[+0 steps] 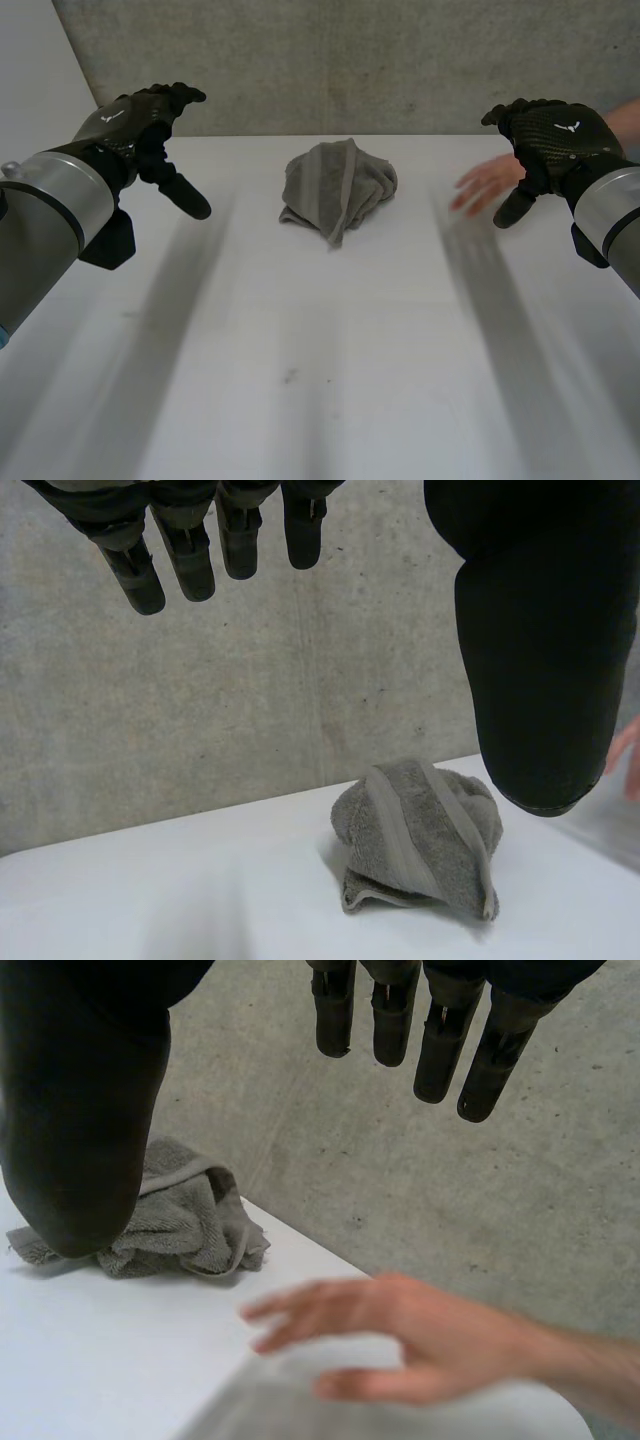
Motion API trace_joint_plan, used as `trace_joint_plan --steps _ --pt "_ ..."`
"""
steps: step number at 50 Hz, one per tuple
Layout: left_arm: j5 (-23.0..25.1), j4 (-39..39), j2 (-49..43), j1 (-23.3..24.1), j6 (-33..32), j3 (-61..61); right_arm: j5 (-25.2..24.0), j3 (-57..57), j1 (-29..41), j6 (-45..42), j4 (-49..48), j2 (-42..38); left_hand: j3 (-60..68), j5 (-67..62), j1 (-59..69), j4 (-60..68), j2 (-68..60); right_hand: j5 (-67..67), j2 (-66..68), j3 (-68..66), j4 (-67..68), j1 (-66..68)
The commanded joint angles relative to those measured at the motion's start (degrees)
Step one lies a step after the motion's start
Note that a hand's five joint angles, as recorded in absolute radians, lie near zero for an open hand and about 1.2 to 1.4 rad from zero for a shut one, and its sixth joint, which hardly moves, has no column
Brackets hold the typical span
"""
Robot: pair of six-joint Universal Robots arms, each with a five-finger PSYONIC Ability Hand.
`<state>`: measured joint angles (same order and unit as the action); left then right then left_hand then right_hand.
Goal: Fold the towel.
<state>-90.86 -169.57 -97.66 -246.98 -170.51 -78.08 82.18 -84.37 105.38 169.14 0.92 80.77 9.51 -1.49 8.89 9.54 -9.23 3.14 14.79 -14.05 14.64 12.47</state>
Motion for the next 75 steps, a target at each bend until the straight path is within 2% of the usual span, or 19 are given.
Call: trace_joint_plan --steps 1,12,20,28,39,44,52,55,65,75 --pt "0.0 0.0 -0.3 0.1 0.0 -0.1 0.0 -0.1 0.0 0.1 -0.2 -0.3 0.5 1.5 1.1 0.5 -0.8 -3.1 -4.8 4.0 -4.6 -2.5" --pt "0.0 -0.1 -1.1 0.3 -0.1 -0.5 -0.1 -0.2 0.0 0.1 -1.0 -0.9 0.5 1.5 1.1 0.5 -0.8 -3.1 -4.8 4.0 -4.6 -2.5" --pt "-0.4 -4.4 -2.5 0.1 -0.5 -2.1 -1.8 -0.5 1.8 0.0 -2.8 -4.9 0.5 1.5 1.1 0.5 -0.8 -3.1 -4.8 4.0 -4.6 -2.5" --pt "-0.3 -6.7 -3.6 0.1 -0.4 -4.5 -5.2 3.0 4.8 -1.0 -8.6 -13.0 0.5 1.5 1.1 0.5 -0.8 -3.1 -4.8 4.0 -4.6 -2.5" --pt "-0.3 -13.8 -3.5 -0.6 -0.4 -11.1 -9.5 20.7 10.0 -1.5 -10.8 -29.5 0.5 1.5 1.1 0.5 -0.8 -3.1 -4.8 4.0 -4.6 -2.5" --pt "-0.3 -16.8 -3.7 -0.7 -0.4 -13.9 -9.7 33.0 12.4 -6.6 -10.3 -40.3 0.5 1.5 1.1 0.5 -0.8 -3.1 -4.8 4.0 -4.6 -2.5" --pt "-0.3 -19.1 -4.1 -0.7 -0.4 -15.3 -12.0 44.7 14.0 -15.6 -8.5 -51.0 0.5 1.5 1.1 0.5 -0.8 -3.1 -4.8 4.0 -4.6 -2.5" --pt "-0.3 -19.2 -4.2 -0.7 -0.4 -15.4 -12.3 46.2 14.4 -16.9 -8.1 -52.6 0.5 1.5 1.1 0.5 -0.8 -3.1 -4.8 4.0 -4.6 -2.5" --pt "-0.3 -19.6 -5.4 -0.8 -0.4 -15.5 -12.7 49.6 16.0 -27.9 -8.0 -56.9 0.5 1.5 1.1 0.5 -0.8 11.2 9.6 -10.3 9.7 11.9" --pt "-0.3 -19.7 -5.9 -0.8 -0.4 -15.6 -12.4 52.6 16.3 -32.5 -8.1 -59.8 0.5 1.5 1.1 0.5 -0.8 22.8 21.2 -21.9 21.3 23.5"
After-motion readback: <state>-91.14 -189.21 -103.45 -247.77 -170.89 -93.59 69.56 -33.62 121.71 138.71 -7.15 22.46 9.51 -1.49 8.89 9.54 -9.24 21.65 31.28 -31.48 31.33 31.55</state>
